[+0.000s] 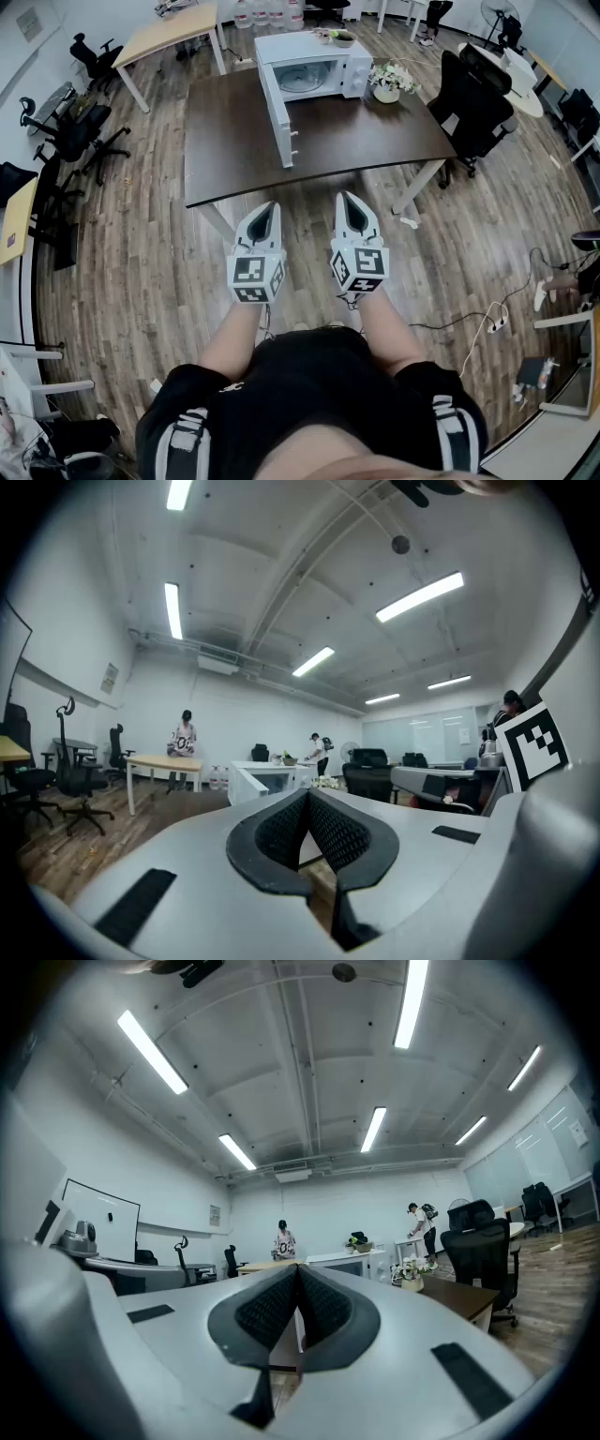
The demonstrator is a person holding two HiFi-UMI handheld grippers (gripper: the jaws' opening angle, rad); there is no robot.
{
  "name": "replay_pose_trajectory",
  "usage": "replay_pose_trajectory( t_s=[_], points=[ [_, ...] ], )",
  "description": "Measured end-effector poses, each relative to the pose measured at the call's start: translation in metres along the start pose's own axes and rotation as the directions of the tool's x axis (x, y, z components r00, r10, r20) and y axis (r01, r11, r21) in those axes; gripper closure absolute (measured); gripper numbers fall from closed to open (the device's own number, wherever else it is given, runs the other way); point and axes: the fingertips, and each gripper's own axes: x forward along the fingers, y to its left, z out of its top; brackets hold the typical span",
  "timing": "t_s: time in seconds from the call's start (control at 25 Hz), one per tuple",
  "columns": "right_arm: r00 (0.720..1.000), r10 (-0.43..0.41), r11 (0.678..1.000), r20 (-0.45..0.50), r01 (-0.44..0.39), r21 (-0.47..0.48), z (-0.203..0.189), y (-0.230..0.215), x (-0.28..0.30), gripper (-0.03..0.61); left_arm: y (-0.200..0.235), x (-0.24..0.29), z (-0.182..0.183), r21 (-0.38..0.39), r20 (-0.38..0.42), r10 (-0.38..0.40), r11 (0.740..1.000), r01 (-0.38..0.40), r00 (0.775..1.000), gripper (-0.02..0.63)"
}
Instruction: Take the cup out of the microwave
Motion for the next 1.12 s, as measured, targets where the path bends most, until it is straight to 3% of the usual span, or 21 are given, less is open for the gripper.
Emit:
replay_pose_trajectory(
  t_s=[0.32,0.68,0.88,1.12],
  points=[
    [0.998,-0.027,0.999,0.055,0.025,0.023,0.008,0.013,-0.015,0.579,0.002,-0.016,0.007,0.025,0.025,-0.027,0.999,0.026,0.999,0.612],
    [0.998,-0.04,0.999,0.054,0.039,0.019,0.012,0.022,-0.021,0.579,-0.001,-0.02,0.007,0.009,0.037,-0.051,0.999,0.051,0.998,0.612],
    [0.997,-0.037,0.997,0.074,0.042,-0.067,0.017,0.027,-0.025,0.579,-0.006,-0.014,0.006,0.005,0.041,-0.065,0.998,0.065,0.997,0.612],
    [0.995,-0.038,0.999,0.092,0.04,-0.028,0.017,0.011,-0.018,0.578,-0.009,0.004,0.008,0.017,0.058,-0.073,0.997,0.072,0.996,0.612]
  ],
)
